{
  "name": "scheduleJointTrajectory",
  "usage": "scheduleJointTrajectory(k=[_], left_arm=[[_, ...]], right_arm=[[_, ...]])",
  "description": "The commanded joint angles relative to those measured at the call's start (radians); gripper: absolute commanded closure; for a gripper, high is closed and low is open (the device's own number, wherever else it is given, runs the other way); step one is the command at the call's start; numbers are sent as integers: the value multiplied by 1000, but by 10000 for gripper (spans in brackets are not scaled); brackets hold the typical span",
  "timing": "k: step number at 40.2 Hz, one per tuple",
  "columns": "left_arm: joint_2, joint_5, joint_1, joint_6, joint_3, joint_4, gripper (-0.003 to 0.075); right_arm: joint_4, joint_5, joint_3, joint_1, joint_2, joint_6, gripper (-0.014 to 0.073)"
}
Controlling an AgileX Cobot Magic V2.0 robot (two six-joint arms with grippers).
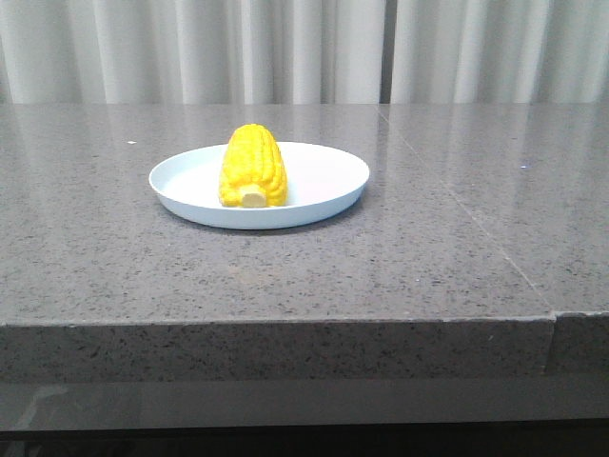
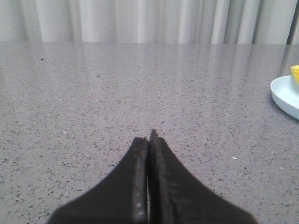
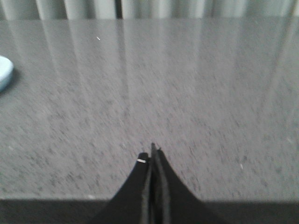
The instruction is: Place corn on plate with both arms
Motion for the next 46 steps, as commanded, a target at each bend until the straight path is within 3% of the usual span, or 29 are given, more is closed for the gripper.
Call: scheduleJointTrajectory(k=[1,46], left_arm=[[-20,-92,0,1,3,-6,741],[-18,-92,0,1,3,-6,741]], right_arm=[[-5,-109,15,-22,-15,-12,683],[-4,-115,35,-22,-15,-12,683]])
